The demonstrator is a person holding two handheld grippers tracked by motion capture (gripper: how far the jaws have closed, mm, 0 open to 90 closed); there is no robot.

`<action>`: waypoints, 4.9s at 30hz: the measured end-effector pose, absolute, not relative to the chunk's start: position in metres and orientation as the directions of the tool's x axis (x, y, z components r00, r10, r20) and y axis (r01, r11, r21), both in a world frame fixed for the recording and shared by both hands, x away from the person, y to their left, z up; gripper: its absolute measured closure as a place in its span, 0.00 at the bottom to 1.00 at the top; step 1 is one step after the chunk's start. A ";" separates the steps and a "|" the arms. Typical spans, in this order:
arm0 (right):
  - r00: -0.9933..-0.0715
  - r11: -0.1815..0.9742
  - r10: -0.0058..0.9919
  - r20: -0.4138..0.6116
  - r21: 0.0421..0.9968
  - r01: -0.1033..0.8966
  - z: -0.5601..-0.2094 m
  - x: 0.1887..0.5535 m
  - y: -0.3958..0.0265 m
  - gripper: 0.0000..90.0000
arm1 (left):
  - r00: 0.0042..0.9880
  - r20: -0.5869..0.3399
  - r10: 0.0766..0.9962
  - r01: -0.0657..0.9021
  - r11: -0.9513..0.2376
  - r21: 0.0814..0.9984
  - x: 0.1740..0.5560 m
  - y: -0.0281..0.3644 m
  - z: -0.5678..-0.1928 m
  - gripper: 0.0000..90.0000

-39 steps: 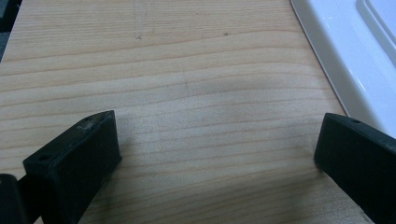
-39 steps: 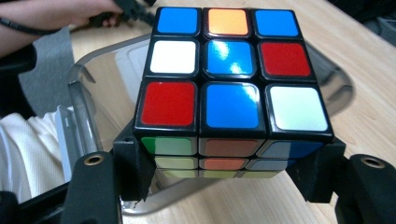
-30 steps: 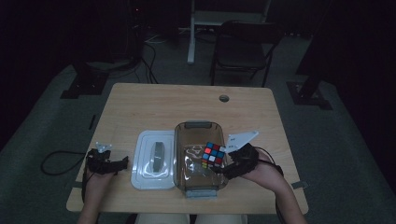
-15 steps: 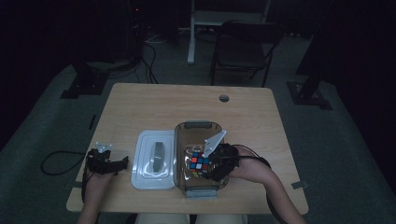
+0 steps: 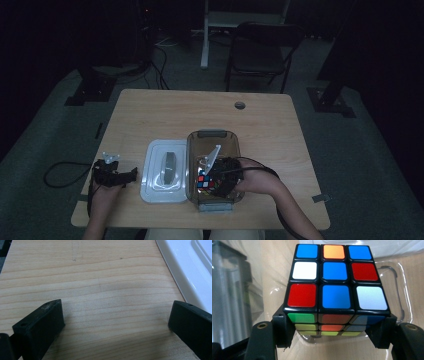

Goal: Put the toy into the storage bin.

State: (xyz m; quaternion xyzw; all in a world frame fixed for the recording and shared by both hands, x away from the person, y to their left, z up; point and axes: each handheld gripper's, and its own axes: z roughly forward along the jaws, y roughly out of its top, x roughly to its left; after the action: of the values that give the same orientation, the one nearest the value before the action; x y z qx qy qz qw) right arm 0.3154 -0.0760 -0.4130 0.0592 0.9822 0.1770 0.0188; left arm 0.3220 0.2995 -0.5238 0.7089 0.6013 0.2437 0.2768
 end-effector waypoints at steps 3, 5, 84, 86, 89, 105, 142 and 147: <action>-0.994 0.953 0.105 -0.032 0.290 0.091 -0.418 0.317 -0.067 0.38 | 0.159 0.013 0.987 0.718 -0.124 0.685 0.322 0.300 -0.524 0.01; -0.994 0.962 0.101 -0.048 0.259 0.086 -0.420 0.318 -0.065 0.38 | 0.160 0.012 0.987 0.718 -0.125 0.685 0.322 0.299 -0.524 0.01; -0.952 0.757 0.306 0.011 0.603 0.250 -0.390 0.330 -0.111 0.24 | 0.164 0.010 0.986 0.718 -0.127 0.685 0.322 0.299 -0.524 0.01; -0.948 0.729 0.318 0.015 0.636 0.255 -0.388 0.330 -0.115 0.23 | 0.165 0.010 0.986 0.717 -0.127 0.685 0.322 0.299 -0.524 0.01; -0.935 0.687 0.354 0.014 0.675 0.270 -0.387 0.330 -0.122 0.22 | 0.167 0.010 0.986 0.717 -0.128 0.685 0.322 0.299 -0.524 0.01; -0.825 0.499 0.565 0.010 0.792 0.352 -0.387 0.331 -0.173 0.15 | 0.184 -0.001 0.983 0.713 -0.133 0.688 0.323 0.300 -0.524 0.01; -0.515 0.191 0.846 0.136 0.825 0.532 -0.489 0.323 -0.272 0.14 | 0.188 0.010 0.982 0.715 -0.144 0.684 0.319 0.294 -0.524 0.01; -0.446 0.186 0.889 0.099 0.813 0.552 -0.508 0.323 -0.277 0.14 | 0.155 0.011 0.988 0.719 -0.121 0.684 0.319 0.296 -0.524 0.01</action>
State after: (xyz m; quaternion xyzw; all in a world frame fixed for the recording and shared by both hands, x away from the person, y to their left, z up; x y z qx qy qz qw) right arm 0.3232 -0.2775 -0.5080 0.4850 0.7427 0.4143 0.2038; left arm 0.3192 0.2956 -0.5236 0.7081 0.6027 0.2428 0.2764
